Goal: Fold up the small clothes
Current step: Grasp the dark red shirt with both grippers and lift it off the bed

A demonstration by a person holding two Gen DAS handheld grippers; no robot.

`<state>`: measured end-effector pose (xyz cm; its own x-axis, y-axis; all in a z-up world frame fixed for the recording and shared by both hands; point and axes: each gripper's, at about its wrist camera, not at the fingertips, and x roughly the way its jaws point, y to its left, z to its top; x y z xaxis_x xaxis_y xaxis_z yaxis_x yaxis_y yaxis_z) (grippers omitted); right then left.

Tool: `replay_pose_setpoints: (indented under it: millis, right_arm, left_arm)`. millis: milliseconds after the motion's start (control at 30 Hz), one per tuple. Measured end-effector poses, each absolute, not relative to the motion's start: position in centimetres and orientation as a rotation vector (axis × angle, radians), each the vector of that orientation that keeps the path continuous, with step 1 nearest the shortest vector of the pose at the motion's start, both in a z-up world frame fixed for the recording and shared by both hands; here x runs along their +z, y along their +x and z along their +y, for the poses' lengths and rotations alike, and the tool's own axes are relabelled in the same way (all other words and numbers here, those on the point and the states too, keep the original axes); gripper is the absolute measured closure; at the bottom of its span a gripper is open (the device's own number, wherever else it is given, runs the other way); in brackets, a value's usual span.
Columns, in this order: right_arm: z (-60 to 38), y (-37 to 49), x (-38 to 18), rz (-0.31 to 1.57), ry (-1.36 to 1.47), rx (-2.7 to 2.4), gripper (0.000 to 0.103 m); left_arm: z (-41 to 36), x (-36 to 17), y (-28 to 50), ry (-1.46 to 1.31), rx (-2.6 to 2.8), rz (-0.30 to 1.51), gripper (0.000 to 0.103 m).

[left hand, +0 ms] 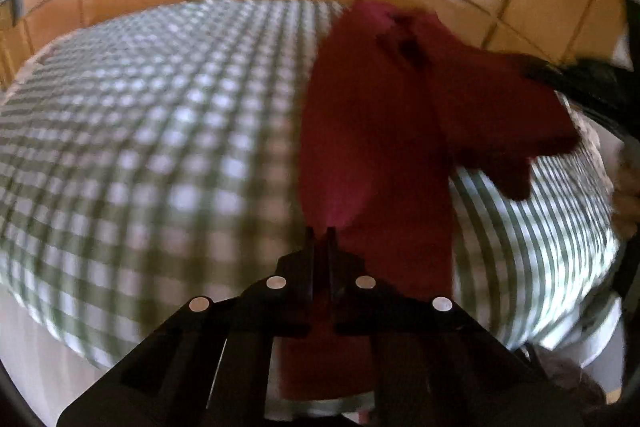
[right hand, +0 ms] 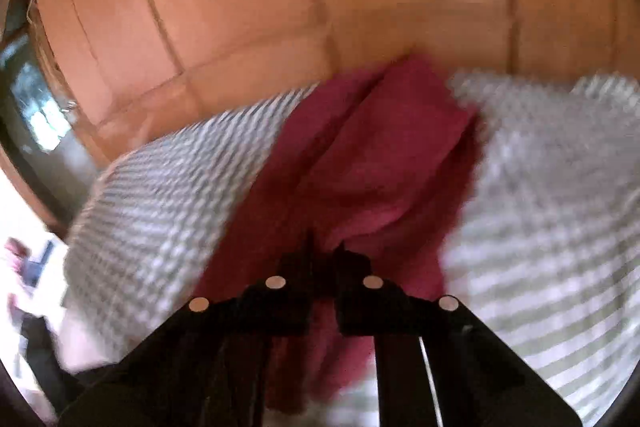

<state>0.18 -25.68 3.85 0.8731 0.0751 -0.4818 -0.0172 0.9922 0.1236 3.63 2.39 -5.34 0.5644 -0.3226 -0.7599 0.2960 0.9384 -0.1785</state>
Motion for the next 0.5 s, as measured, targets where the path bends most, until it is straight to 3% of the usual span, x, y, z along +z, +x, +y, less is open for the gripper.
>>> replay_pose_setpoints:
  millis: [300, 333, 367, 400, 433, 467, 500]
  right_arm:
    - [-44.3, 2.5, 7.0, 0.444, 0.087, -0.540, 0.095]
    - [-45.8, 3.2, 7.0, 0.445, 0.099, -0.579, 0.092]
    - [-47.1, 3.6, 6.9, 0.450, 0.120, -0.601, 0.077]
    - [-48.0, 3.6, 6.8, 0.451, 0.141, -0.606, 0.039]
    - [-48.5, 3.3, 6.8, 0.440, 0.179, -0.603, 0.024]
    - [-48.3, 2.7, 6.5, 0.417, 0.202, -0.599, 0.018]
    - [-48.1, 2.1, 6.4, 0.409, 0.213, -0.581, 0.019]
  left_arm:
    - [12.7, 0.3, 12.2, -0.156, 0.009, 0.738, 0.099]
    - [13.5, 1.0, 12.7, -0.153, 0.075, 0.705, 0.099]
    - [14.3, 2.1, 13.4, -0.159, 0.161, 0.651, 0.099]
    - [15.1, 2.9, 13.8, -0.179, 0.215, 0.616, 0.089]
    - [15.6, 3.5, 13.9, -0.202, 0.233, 0.605, 0.076]
    - [16.1, 4.0, 14.0, -0.238, 0.229, 0.598, 0.040]
    - [16.3, 4.4, 13.6, -0.267, 0.218, 0.565, 0.025]
